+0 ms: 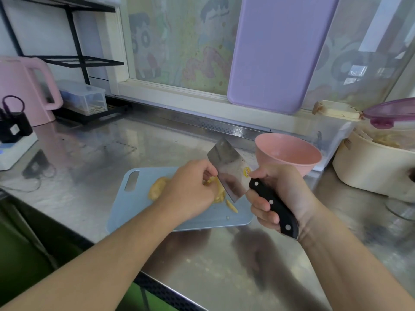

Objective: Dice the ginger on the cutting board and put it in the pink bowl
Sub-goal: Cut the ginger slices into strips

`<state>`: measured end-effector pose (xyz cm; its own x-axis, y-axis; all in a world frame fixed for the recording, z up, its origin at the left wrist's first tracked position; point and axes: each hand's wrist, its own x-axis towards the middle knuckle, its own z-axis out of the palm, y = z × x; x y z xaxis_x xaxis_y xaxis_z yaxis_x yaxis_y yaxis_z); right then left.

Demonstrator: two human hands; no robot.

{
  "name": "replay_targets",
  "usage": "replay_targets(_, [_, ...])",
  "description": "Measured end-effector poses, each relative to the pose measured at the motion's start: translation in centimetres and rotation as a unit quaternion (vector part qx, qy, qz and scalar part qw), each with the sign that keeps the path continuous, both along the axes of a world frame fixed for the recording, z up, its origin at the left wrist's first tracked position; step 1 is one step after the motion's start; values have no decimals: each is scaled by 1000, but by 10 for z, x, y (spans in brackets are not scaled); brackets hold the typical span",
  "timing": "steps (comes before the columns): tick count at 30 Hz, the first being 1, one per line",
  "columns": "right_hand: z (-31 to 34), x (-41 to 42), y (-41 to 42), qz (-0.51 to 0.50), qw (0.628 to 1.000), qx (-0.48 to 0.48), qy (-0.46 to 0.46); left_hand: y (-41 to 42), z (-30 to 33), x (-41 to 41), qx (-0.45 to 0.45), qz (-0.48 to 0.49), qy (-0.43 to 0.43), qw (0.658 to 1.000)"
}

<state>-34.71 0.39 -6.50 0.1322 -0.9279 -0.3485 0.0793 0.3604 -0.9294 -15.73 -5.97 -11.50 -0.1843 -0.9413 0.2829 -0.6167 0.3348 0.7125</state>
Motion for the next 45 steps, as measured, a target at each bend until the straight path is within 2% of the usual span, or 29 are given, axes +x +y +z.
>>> replay_targets(5, [-1, -9, -3, 18, 999, -13, -42, 8, -4, -2, -8, 25, 7, 1000])
replay_targets(8, [-2, -11, -4, -3, 996, -30, -79, 10, -6, -4, -18, 45, 7, 999])
replay_targets(12, [-1, -14, -5, -35, 992, -43, -112, 9, -8, -8, -28, 26, -9, 999])
replay_targets(18, [0, -15, -7, -43, 994, -50, -92, 8, -5, -7, -20, 47, 4, 999])
replay_targets(25, [0, -16, -6, -55, 995, -51, -63, 2, -2, -9, 20, 22, -77, 997])
replay_targets(32, [4, -13, -2, -66, 996, -43, -39, -13, -5, -16, 11, 53, -35, 998])
replay_targets(37, [5, -9, 1, -87, 995, -39, -28, -37, 9, -26, 89, -4, -93, 992])
replay_targets(40, [4, -8, 1, -94, 995, -33, -31, -38, 6, -31, 88, -29, -125, 988])
replay_targets(45, [5, -8, 1, -101, 994, -28, -7, -32, 2, -31, 69, -31, -86, 993])
